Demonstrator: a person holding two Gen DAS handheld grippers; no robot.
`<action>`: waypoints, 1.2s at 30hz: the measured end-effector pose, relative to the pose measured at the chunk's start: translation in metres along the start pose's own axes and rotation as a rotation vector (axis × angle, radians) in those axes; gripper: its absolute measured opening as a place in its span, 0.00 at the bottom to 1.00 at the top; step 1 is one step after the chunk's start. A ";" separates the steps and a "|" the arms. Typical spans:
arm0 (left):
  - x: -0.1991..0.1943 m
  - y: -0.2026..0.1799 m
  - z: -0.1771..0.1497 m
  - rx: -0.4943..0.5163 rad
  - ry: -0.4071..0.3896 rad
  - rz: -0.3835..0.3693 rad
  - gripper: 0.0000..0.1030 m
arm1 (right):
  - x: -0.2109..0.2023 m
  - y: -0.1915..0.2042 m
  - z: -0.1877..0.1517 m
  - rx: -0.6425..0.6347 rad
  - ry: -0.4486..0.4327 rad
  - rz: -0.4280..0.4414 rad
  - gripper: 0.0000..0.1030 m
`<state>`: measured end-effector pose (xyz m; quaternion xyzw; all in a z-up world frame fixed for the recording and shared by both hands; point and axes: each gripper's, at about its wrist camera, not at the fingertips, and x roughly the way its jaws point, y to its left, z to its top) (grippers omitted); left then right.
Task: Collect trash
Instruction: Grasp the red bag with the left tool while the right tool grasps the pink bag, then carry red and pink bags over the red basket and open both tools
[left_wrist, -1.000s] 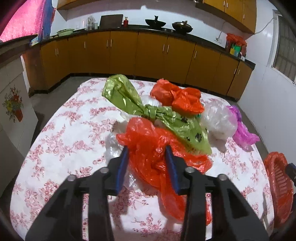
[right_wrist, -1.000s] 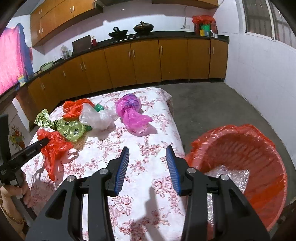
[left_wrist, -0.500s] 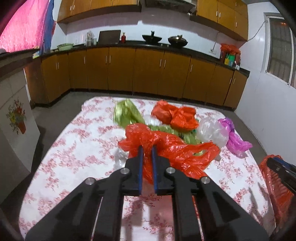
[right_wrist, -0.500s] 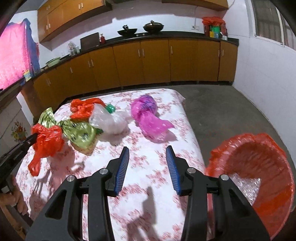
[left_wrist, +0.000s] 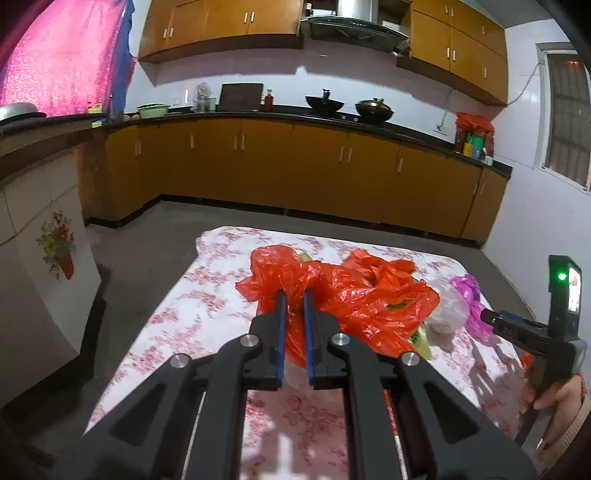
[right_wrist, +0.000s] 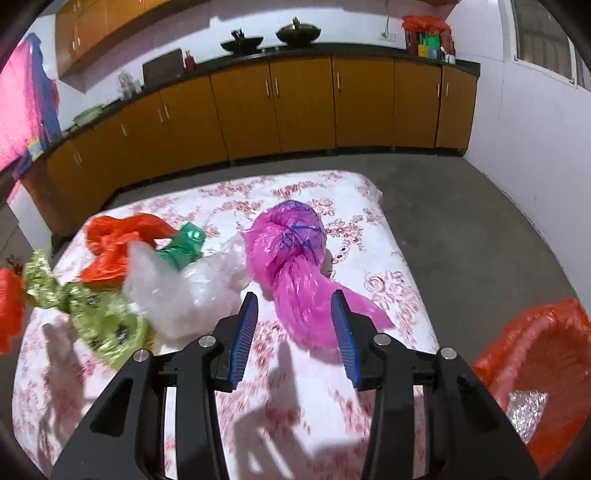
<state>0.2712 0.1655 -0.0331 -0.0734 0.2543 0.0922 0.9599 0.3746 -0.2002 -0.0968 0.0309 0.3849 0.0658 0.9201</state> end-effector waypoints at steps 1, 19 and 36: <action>0.001 0.001 0.001 -0.001 0.000 0.006 0.10 | 0.006 0.000 0.001 -0.003 0.014 -0.005 0.41; -0.011 -0.011 0.009 0.004 -0.017 -0.034 0.10 | -0.048 -0.028 -0.037 0.063 0.057 0.103 0.08; -0.049 -0.029 0.028 0.031 -0.068 -0.100 0.10 | -0.115 -0.040 -0.050 0.058 -0.009 0.119 0.08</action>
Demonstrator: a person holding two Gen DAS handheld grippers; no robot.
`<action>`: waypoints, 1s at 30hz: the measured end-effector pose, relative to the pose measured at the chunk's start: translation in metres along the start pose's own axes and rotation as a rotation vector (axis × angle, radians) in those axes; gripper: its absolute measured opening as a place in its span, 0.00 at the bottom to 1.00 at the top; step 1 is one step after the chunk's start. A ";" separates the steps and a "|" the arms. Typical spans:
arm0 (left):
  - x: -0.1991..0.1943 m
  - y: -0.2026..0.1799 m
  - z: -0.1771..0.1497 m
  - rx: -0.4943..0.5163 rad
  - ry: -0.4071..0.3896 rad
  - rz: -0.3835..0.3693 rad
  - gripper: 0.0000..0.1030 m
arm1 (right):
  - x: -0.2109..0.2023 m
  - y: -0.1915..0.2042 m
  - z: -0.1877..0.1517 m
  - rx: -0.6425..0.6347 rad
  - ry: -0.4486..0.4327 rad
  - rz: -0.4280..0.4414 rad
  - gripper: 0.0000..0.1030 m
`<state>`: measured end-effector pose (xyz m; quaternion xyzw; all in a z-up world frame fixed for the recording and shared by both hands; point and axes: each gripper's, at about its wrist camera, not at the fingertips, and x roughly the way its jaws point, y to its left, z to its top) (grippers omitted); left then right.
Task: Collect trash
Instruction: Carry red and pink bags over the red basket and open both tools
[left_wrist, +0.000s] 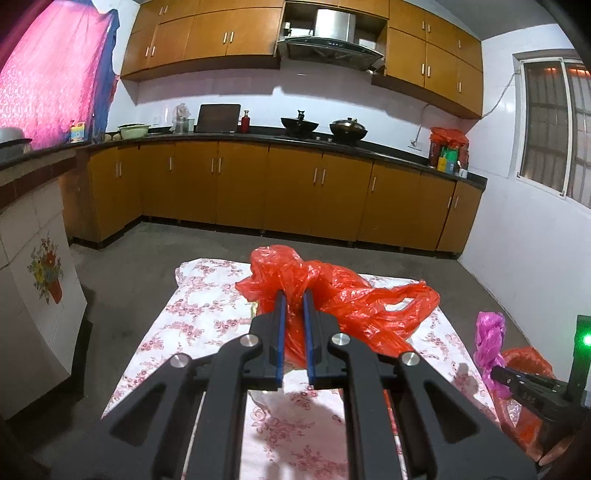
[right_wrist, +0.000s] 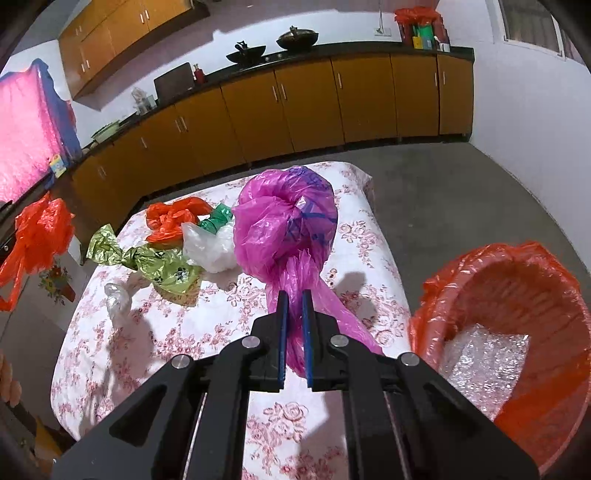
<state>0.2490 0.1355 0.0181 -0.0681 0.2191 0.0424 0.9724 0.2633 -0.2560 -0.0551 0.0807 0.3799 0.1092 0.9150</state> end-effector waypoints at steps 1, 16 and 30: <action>-0.001 -0.001 0.000 0.002 0.001 -0.004 0.10 | -0.004 -0.001 0.000 -0.001 -0.004 -0.003 0.08; 0.005 -0.093 -0.018 0.082 0.039 -0.170 0.10 | -0.085 -0.070 -0.009 0.102 -0.077 -0.117 0.08; 0.019 -0.192 -0.057 0.166 0.102 -0.326 0.10 | -0.136 -0.126 -0.030 0.220 -0.117 -0.229 0.08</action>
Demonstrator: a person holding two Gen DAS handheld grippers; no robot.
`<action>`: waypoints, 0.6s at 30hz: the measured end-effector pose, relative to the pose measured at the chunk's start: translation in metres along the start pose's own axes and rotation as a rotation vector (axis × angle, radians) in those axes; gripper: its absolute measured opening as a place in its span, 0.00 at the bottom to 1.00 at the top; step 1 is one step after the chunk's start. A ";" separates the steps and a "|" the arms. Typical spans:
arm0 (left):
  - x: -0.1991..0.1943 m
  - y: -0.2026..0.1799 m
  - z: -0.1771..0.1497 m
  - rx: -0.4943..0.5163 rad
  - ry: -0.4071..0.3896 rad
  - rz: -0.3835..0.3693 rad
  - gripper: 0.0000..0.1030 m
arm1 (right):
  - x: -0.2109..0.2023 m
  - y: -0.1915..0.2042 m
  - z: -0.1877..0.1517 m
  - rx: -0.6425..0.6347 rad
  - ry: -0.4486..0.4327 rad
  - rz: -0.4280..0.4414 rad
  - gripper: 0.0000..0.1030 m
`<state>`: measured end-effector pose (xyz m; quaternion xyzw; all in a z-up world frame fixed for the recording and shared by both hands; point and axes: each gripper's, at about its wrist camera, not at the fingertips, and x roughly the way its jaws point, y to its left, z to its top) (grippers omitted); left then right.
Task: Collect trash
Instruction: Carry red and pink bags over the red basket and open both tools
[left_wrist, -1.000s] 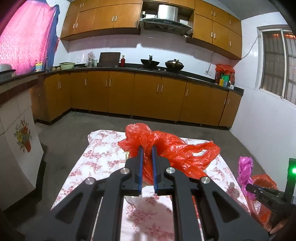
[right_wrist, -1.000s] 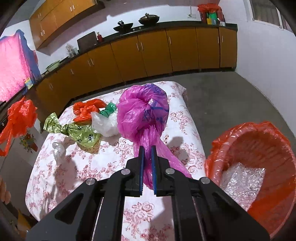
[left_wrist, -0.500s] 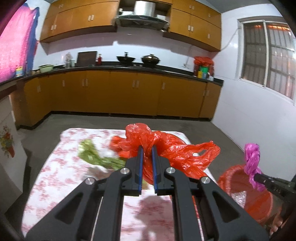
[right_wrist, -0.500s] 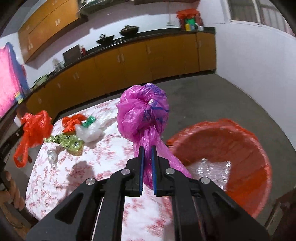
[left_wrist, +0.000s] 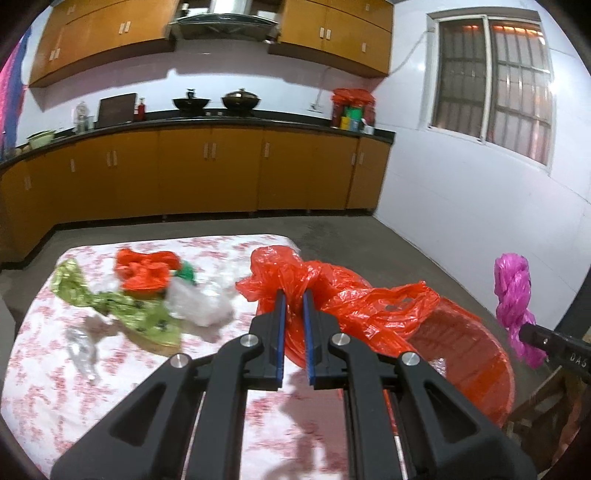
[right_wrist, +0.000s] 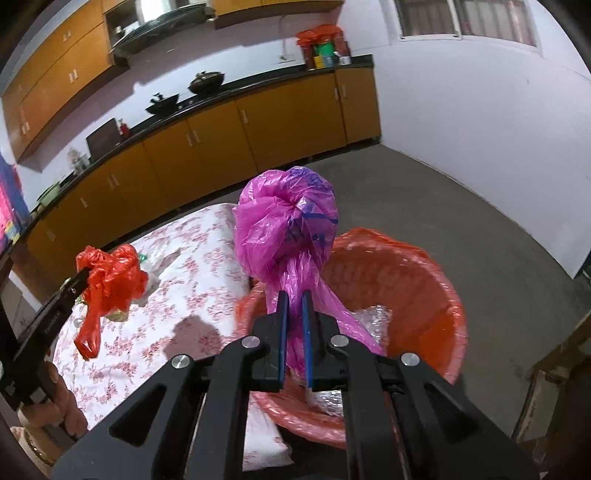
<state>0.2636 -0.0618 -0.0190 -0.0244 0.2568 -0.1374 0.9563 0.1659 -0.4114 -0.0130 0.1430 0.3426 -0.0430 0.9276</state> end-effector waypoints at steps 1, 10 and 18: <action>0.002 -0.006 -0.001 0.008 0.003 -0.010 0.10 | -0.001 -0.004 -0.001 0.009 -0.002 -0.006 0.08; 0.018 -0.046 -0.010 0.058 0.028 -0.088 0.10 | 0.000 -0.030 -0.004 0.075 0.000 -0.033 0.08; 0.033 -0.069 -0.016 0.090 0.053 -0.139 0.10 | 0.002 -0.040 -0.005 0.106 -0.003 -0.050 0.08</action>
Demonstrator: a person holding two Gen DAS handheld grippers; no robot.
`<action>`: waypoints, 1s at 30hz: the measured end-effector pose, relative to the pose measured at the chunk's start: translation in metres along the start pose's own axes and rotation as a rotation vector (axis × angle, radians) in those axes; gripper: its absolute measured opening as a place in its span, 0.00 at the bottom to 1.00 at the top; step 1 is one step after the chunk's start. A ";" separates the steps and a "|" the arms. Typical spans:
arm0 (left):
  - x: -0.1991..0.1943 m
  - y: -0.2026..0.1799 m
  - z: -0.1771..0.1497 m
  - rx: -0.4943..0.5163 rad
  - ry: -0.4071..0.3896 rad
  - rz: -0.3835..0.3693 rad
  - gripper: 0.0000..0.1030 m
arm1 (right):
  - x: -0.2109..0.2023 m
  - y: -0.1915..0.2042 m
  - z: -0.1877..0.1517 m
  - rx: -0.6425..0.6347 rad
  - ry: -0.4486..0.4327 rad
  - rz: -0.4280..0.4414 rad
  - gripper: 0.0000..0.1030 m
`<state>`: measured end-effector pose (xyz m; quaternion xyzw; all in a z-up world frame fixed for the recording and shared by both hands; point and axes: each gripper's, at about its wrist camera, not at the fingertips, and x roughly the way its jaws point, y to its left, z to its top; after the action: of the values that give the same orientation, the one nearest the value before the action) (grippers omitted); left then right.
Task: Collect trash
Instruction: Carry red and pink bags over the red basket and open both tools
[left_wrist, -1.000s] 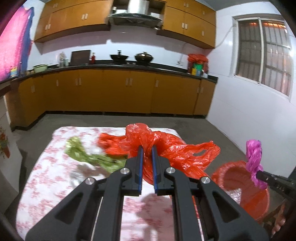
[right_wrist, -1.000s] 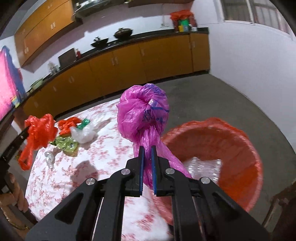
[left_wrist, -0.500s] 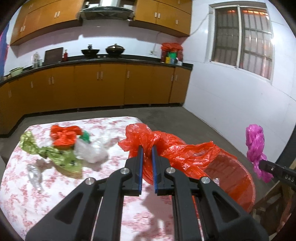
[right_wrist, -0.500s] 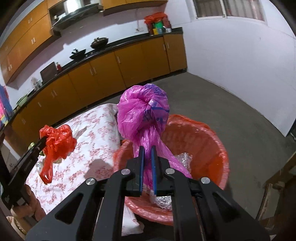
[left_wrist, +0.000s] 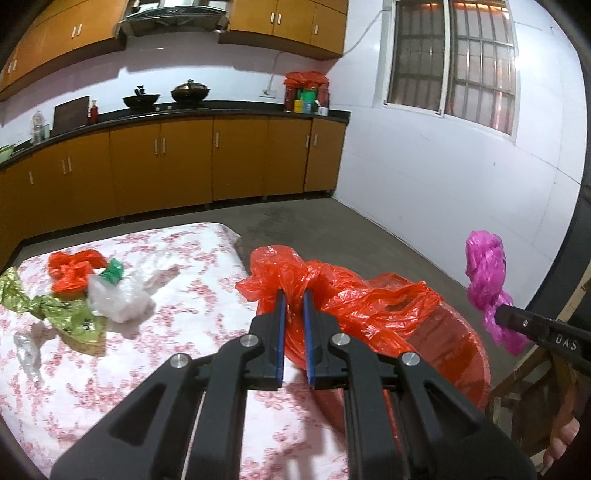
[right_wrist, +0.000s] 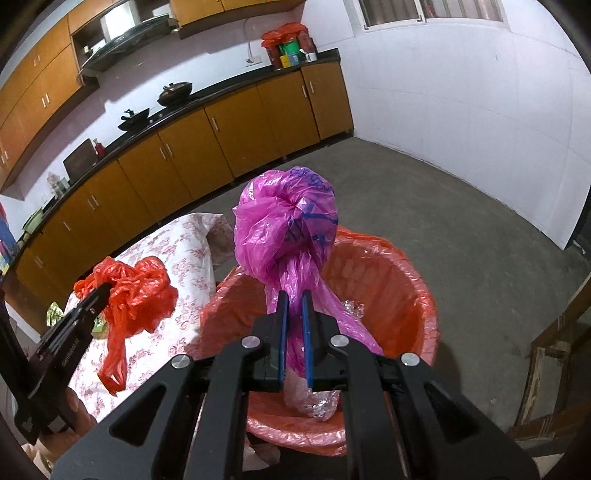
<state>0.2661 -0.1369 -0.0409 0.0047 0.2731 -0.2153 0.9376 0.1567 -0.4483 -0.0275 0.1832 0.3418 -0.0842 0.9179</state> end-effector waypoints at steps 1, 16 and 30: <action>0.002 -0.002 0.000 0.004 0.003 -0.007 0.10 | 0.001 -0.001 0.001 0.006 0.000 -0.002 0.08; 0.038 -0.047 -0.005 0.051 0.044 -0.085 0.23 | 0.006 -0.025 0.008 0.063 -0.018 -0.011 0.17; 0.036 0.001 -0.016 0.005 0.063 0.038 0.41 | 0.012 -0.019 0.005 0.040 -0.022 -0.028 0.41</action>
<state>0.2857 -0.1481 -0.0736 0.0191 0.3018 -0.1978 0.9324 0.1636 -0.4679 -0.0372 0.1955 0.3323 -0.1059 0.9166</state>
